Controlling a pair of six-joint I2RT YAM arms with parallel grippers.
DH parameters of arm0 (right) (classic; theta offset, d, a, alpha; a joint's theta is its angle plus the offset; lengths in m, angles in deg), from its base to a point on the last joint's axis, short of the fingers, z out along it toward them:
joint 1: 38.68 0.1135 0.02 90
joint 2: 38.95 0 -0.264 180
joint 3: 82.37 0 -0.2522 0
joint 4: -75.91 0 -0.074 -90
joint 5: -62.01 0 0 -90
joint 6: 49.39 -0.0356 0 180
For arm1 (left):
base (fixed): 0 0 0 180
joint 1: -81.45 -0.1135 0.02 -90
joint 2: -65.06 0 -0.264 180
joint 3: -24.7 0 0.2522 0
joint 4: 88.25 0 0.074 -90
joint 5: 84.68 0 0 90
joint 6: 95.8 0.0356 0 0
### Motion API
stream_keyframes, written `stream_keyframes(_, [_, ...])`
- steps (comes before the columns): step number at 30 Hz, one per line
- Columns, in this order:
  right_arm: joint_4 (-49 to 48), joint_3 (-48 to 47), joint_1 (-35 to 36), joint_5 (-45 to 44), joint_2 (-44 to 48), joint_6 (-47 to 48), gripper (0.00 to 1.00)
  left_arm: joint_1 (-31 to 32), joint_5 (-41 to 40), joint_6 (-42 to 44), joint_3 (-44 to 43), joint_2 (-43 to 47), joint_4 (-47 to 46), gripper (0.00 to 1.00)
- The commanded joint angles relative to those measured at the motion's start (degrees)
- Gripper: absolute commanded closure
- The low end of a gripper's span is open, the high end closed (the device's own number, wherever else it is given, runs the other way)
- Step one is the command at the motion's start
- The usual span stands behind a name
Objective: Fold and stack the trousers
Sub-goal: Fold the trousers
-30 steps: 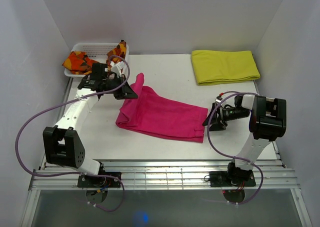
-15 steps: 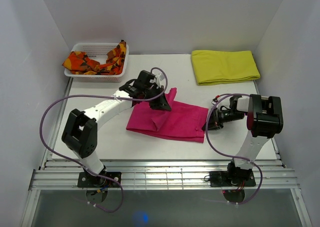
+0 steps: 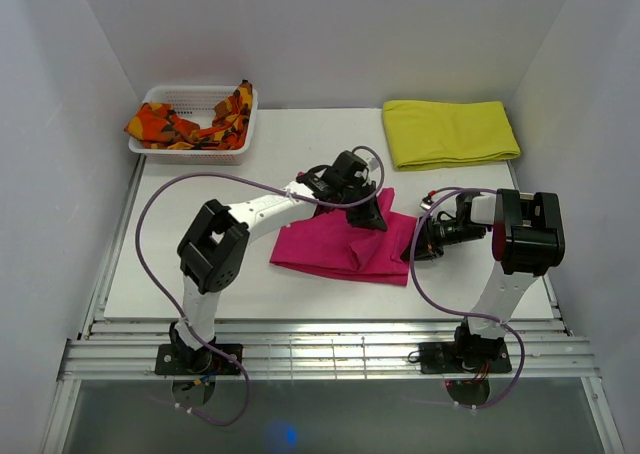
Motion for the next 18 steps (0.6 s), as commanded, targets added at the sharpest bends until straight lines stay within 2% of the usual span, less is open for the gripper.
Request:
stream_keyframes(1, [-1.32, 0.66, 0.45, 0.06, 0.82, -0.24, 0.92, 2.66, 0.79, -3.72, -4.86, -1.45, -2.57, 1.0])
stream_keyframes(10, [-1.4, 0.93, 0.45, 0.59, 1.26, -0.42, 0.92, 5.57, 0.97, -6.27, -10.05, -6.56, -2.66, 1.0])
stream_keyframes(18, [-1.58, 1.19, 1.06, 0.5, 1.61, -0.42, 0.92, 5.57, 0.88, -6.88, -12.86, -8.5, -2.49, 1.0])
